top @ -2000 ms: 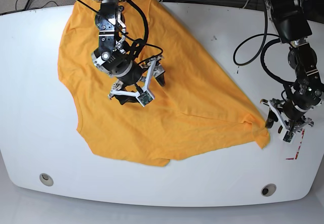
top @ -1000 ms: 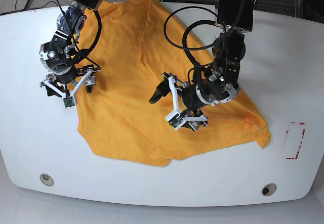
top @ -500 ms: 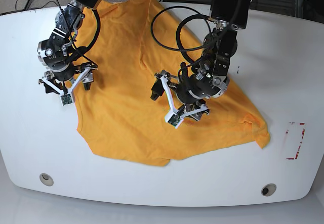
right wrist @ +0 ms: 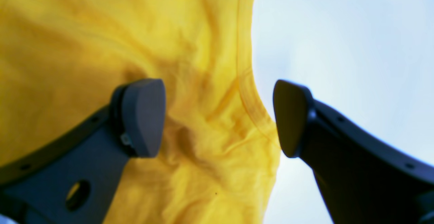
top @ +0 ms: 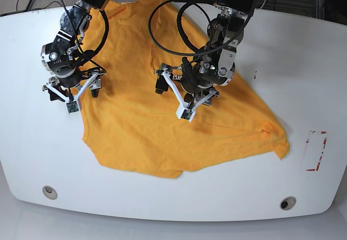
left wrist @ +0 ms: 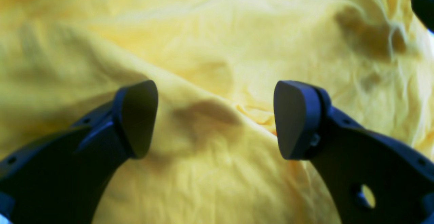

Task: Layout the t-shirt on the table in an organized manner, then fold the t-shirt properly
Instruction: 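Grasp the shirt fabric near the middle with the left gripper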

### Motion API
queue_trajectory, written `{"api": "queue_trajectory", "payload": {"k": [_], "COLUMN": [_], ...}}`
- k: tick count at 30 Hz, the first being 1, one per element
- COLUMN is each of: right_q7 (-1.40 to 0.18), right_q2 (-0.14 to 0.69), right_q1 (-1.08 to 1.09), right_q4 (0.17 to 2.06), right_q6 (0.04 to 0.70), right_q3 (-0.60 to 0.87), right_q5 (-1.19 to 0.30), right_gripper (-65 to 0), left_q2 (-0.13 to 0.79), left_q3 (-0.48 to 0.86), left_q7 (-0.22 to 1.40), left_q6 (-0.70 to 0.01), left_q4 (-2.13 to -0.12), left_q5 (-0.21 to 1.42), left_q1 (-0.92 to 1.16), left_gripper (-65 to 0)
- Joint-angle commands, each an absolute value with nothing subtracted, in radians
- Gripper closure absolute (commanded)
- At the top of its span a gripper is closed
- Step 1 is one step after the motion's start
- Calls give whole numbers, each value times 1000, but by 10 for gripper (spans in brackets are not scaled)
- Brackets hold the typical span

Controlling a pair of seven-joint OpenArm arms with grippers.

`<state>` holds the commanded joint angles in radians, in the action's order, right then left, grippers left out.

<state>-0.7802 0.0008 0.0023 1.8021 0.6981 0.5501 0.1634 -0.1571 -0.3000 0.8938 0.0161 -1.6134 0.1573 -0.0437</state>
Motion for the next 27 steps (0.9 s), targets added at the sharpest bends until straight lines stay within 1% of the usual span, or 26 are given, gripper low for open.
{"api": "queue_trajectory", "payload": {"k": [1, 5, 14, 19, 21, 24, 25, 26, 27], "right_q7": [-780, -780, -780, -780, -780, -780, -780, -780, -780], "right_q2": [1, 1, -1, -1, -1, -1, -1, -1, -1], "right_q1": [2, 2, 5, 5, 4, 4, 4, 4, 4], "right_q4": [1802, 1802, 1802, 1802, 1802, 1802, 1802, 1802, 1802], "right_q6": [698, 698, 698, 698, 698, 698, 698, 698, 698], "right_q3": [550, 550, 550, 552, 552, 550, 550, 550, 550], "right_q5": [163, 163, 163, 163, 163, 163, 163, 163, 163], "right_gripper": [-472, -472, -472, -472, -472, -472, -472, -472, -472], "left_q2": [-157, -157, -157, -157, -157, -157, -157, -157, -157], "left_q3": [-300, -317, -325, -351, -355, -355, -355, -355, -355], "left_q7": [894, 894, 892, 892, 892, 892, 892, 892, 892], "left_q6": [41, 84, 90, 90, 90, 90, 90, 90, 90], "left_q4": [-1613, -1578, -1460, -1463, -1477, -1486, -1488, -1488, -1488], "left_q5": [157, 159, 159, 159, 157, 157, 157, 157, 157], "left_q1": [-44, -47, -70, -73, -73, -73, -74, -74, -74], "left_gripper": [-506, -506, -506, -503, -464, -336, -257, -212, -151]}}
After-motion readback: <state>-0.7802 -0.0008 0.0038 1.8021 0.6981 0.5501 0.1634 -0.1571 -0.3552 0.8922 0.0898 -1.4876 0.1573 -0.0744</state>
